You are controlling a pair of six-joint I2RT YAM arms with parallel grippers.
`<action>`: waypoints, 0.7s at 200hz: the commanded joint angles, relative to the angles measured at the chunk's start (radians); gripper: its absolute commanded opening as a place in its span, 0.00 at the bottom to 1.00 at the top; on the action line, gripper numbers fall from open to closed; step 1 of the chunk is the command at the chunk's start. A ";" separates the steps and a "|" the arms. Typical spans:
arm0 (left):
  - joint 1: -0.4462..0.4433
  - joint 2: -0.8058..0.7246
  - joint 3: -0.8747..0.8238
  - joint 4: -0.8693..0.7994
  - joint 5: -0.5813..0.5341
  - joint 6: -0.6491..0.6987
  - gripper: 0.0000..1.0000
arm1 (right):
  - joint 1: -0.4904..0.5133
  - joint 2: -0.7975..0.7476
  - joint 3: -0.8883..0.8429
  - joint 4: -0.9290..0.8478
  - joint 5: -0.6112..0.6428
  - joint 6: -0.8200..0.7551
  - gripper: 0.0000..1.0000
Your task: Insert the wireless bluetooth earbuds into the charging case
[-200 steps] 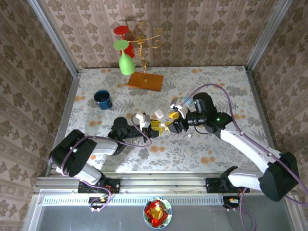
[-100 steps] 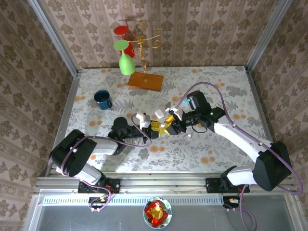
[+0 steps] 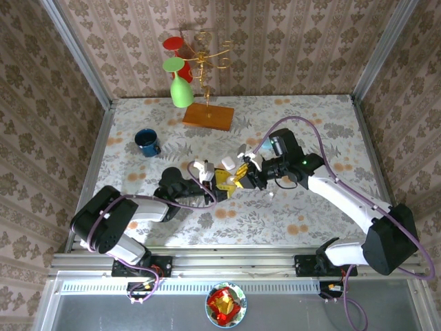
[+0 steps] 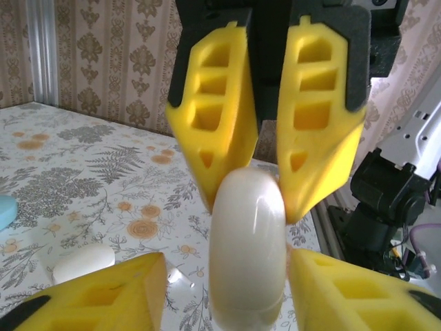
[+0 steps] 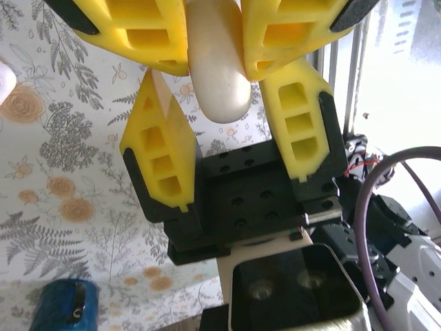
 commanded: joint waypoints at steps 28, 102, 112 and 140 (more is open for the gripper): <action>0.007 -0.048 0.009 0.026 -0.038 -0.019 0.50 | -0.034 -0.070 -0.058 0.178 -0.072 0.110 0.19; 0.001 -0.102 0.010 0.029 -0.062 -0.047 0.43 | -0.042 -0.061 -0.112 0.351 -0.130 0.226 0.19; 0.002 -0.099 0.013 0.028 -0.059 -0.050 0.41 | -0.042 -0.059 -0.114 0.365 -0.138 0.232 0.19; -0.001 -0.090 0.019 0.029 -0.050 -0.052 0.35 | -0.042 -0.050 -0.116 0.374 -0.152 0.239 0.19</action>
